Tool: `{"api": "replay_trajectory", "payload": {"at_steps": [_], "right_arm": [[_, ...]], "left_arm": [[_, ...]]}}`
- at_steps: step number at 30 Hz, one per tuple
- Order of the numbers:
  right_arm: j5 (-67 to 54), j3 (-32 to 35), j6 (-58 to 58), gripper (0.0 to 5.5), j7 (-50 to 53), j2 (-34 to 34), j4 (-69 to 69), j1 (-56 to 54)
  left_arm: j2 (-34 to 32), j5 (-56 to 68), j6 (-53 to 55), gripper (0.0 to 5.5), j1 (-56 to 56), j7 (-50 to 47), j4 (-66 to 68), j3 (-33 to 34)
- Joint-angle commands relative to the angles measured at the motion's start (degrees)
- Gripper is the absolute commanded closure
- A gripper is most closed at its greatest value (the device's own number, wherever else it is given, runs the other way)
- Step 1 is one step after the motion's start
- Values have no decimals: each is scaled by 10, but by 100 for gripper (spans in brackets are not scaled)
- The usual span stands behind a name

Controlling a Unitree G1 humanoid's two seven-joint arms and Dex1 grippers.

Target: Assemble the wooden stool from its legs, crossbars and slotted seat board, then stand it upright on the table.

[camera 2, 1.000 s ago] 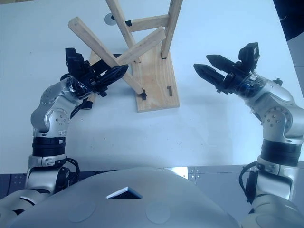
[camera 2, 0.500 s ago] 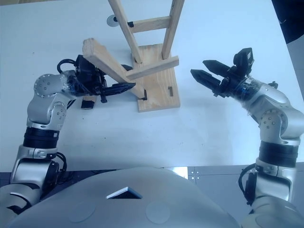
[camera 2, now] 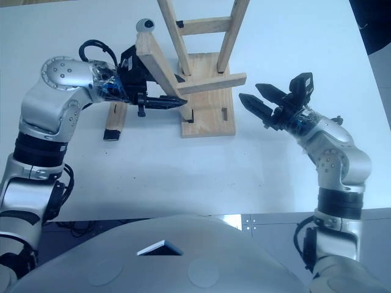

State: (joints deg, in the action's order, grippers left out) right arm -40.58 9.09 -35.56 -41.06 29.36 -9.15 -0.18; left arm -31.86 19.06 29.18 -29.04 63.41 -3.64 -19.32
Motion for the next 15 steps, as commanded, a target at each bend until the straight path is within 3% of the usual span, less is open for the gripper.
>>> {"api": "replay_trajectory", "payload": {"at_steps": [1,8,12,15], "right_arm": [[8,3,11,183,15,-17,-14,3],[-2,3,8,183,41,-44,-38,8],[14,6,15,183,43,-42,-26,12],[77,-11,41,183,52,-16,7,12]], "left_arm": [[-22,-54,65,349,44,-21,4,-67],[-39,-85,23,349,114,-47,26,-107],[-91,-79,-65,349,151,18,61,-100],[-112,-49,-58,349,142,30,66,-69]]}}
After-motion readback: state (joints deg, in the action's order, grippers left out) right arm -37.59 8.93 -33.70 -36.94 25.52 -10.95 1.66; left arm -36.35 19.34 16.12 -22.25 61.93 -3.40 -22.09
